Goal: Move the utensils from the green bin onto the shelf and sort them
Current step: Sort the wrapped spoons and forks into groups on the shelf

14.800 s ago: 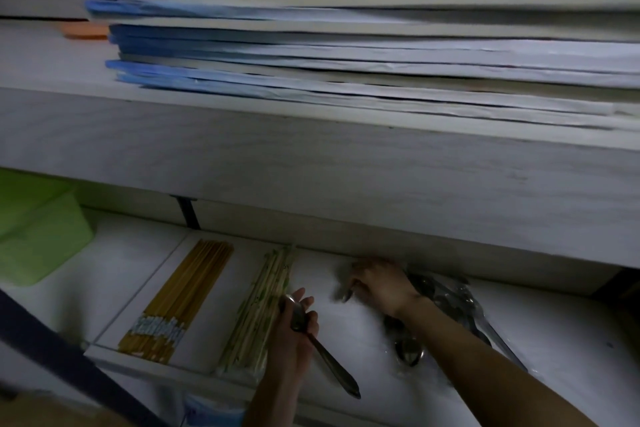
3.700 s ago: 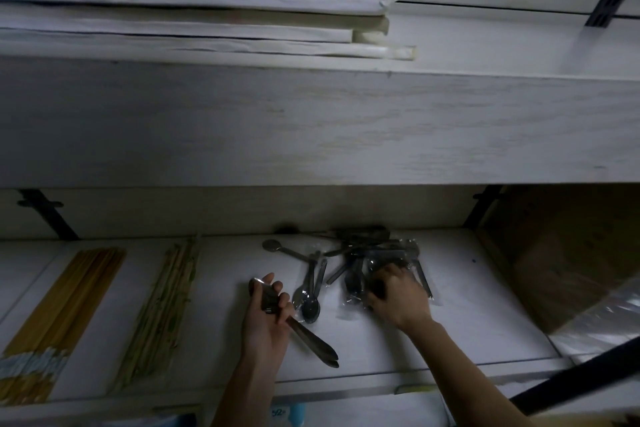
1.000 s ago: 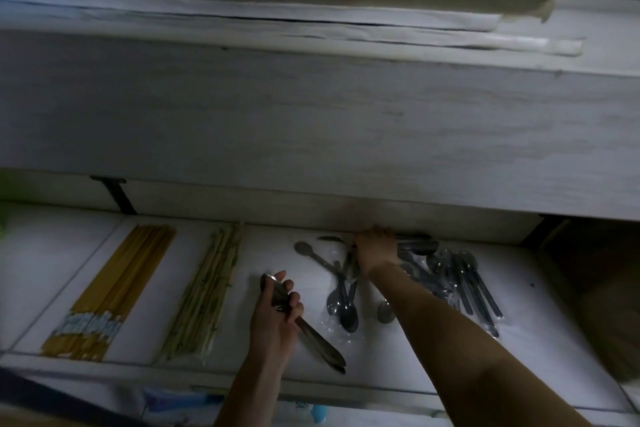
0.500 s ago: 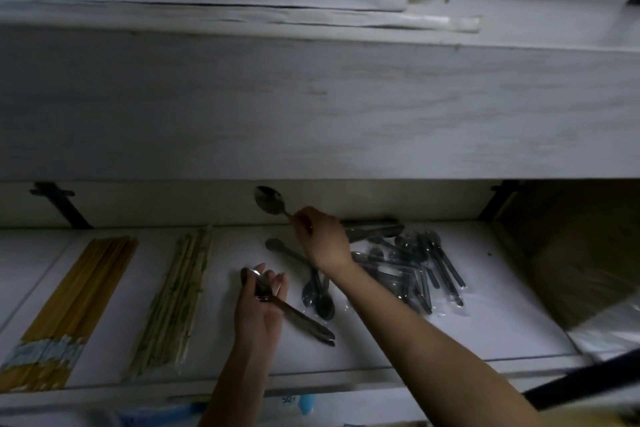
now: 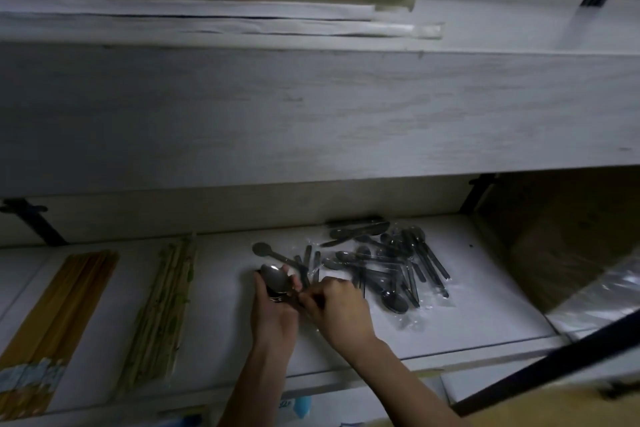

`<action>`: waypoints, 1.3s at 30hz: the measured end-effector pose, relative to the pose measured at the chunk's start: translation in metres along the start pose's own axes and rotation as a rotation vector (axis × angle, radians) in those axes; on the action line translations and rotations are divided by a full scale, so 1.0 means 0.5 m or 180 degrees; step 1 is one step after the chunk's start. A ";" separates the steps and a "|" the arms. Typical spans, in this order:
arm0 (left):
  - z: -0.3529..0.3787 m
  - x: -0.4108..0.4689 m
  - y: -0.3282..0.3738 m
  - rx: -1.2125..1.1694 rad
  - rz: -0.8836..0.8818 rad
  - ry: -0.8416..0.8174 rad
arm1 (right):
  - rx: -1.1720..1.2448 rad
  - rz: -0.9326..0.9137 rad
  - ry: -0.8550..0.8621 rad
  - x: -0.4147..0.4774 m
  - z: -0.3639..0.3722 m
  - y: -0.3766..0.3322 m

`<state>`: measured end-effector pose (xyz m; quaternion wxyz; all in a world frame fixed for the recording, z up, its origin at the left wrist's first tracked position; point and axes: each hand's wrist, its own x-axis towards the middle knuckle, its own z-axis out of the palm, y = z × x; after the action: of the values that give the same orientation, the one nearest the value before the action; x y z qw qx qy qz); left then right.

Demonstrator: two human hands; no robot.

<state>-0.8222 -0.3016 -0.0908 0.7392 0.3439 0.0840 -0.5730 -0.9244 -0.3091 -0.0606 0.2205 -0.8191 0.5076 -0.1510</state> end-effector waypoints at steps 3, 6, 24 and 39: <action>0.008 -0.003 -0.007 0.0004 0.0072 -0.0076 | -0.0204 -0.0087 0.0074 -0.001 -0.002 0.001; 0.011 -0.009 -0.010 0.0115 0.0190 -0.0126 | -0.0198 -0.0135 0.0034 -0.001 0.004 -0.002; -0.003 0.021 0.018 0.0030 0.0043 0.0149 | 0.1491 0.0747 -0.0633 0.090 -0.082 0.061; -0.008 0.011 0.033 0.0205 0.0127 0.0150 | 0.0279 0.2306 -0.0044 0.237 -0.036 0.135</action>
<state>-0.8046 -0.3019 -0.0899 0.7368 0.3826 0.0760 -0.5523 -0.9325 -0.4456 -0.0772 0.2980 -0.5769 0.7564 -0.0792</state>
